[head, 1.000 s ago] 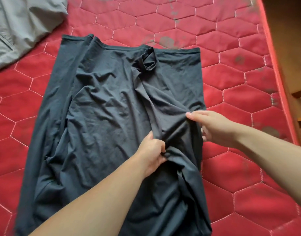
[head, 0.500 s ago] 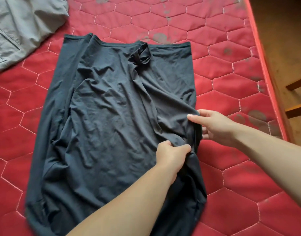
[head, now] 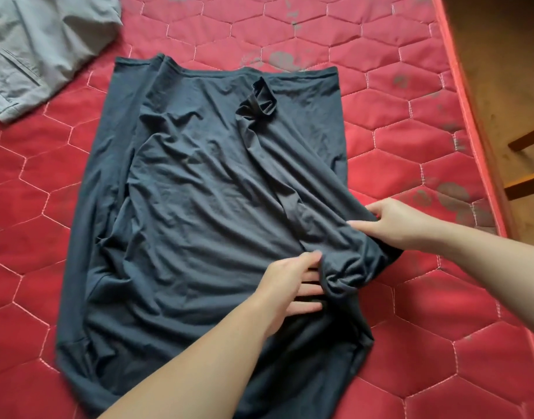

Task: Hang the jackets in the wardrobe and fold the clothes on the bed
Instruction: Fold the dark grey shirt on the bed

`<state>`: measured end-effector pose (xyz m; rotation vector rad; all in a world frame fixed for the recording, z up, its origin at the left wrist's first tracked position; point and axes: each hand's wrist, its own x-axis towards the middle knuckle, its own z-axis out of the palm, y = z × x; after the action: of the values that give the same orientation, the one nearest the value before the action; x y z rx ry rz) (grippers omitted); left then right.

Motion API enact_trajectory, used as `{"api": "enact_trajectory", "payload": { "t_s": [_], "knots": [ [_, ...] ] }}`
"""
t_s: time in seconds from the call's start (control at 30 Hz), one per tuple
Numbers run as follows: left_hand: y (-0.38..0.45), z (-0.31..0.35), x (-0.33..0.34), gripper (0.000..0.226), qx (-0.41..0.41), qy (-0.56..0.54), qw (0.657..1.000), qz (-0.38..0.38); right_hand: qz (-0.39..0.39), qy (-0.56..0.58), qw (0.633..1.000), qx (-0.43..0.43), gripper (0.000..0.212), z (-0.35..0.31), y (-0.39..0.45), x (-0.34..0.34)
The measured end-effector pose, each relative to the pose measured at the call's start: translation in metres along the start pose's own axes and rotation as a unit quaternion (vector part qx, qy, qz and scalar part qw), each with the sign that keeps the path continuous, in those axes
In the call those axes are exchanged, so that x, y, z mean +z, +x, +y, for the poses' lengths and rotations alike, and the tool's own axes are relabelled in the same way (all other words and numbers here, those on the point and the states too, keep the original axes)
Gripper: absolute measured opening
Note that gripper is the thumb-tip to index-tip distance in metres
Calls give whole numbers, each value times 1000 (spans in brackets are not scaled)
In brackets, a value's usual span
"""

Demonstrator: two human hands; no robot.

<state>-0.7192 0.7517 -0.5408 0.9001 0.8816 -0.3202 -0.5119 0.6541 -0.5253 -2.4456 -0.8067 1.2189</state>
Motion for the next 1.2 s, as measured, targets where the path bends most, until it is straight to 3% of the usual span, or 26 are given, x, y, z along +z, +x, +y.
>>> {"api": "enact_trajectory", "payload": {
  "t_s": [0.07, 0.17, 0.23, 0.3, 0.33, 0.4, 0.47, 0.53, 0.63, 0.7, 0.77, 0.87, 0.97, 1.03, 1.1, 1.13, 1.2],
  "knots": [
    [5, 0, 9, 32, -3, 27, 1000, 6, 0, -30, 999, 23, 34, 4, 2, 2],
    [11, -2, 16, 18, 20, 192, 979, 63, 41, -59, 995, 63, 46, 6, 7, 0],
    [14, 6, 8, 31, 47, 302, 947, 100, 135, -73, 987, 53, 45, 0, 11, -1],
    [19, 25, -7, 44, 123, 341, 909, 208, 244, -80, 966, -6, 39, -14, 19, -2],
    [21, 37, -16, 43, 185, 355, 876, 269, 277, -84, 956, -47, 34, -24, 25, -2],
    [32, 58, -42, 28, 298, 450, 772, 335, 286, -89, 947, -115, 20, -49, 42, -1],
    [47, 73, -77, 41, 293, 590, 675, 331, 263, -80, 952, -137, 11, -79, 65, 3],
    [58, 82, -113, 58, 221, 675, 629, 316, 246, -49, 960, -124, 16, -109, 94, 7],
    [65, 76, -139, 65, 209, 703, 609, 302, 217, 117, 968, -42, 35, -156, 136, 7],
    [66, 74, -139, 64, 235, 697, 604, 306, 190, 261, 945, 45, 45, -181, 160, 3],
    [69, 71, -139, 62, 262, 688, 599, 316, 165, 300, 934, 101, 40, -197, 182, -2],
    [67, 72, -141, 62, 283, 684, 593, 318, 141, 371, 915, 72, 17, -228, 206, -15],
    [68, 73, -141, 62, 275, 683, 604, 305, 78, 455, 887, -13, 16, -254, 209, -31],
    [68, 72, -141, 61, 269, 685, 609, 297, 110, 374, 918, -72, 11, -252, 199, -24],
    [67, 72, -141, 61, 259, 685, 615, 290, 227, 180, 947, -135, 11, -231, 182, -3],
    [66, 73, -141, 61, 251, 687, 620, 285, 269, 85, 945, -164, 12, -216, 172, 11],
    [63, 77, -140, 61, 253, 673, 638, 277, 279, -88, 937, -189, 28, -186, 152, 39]
  ]
}}
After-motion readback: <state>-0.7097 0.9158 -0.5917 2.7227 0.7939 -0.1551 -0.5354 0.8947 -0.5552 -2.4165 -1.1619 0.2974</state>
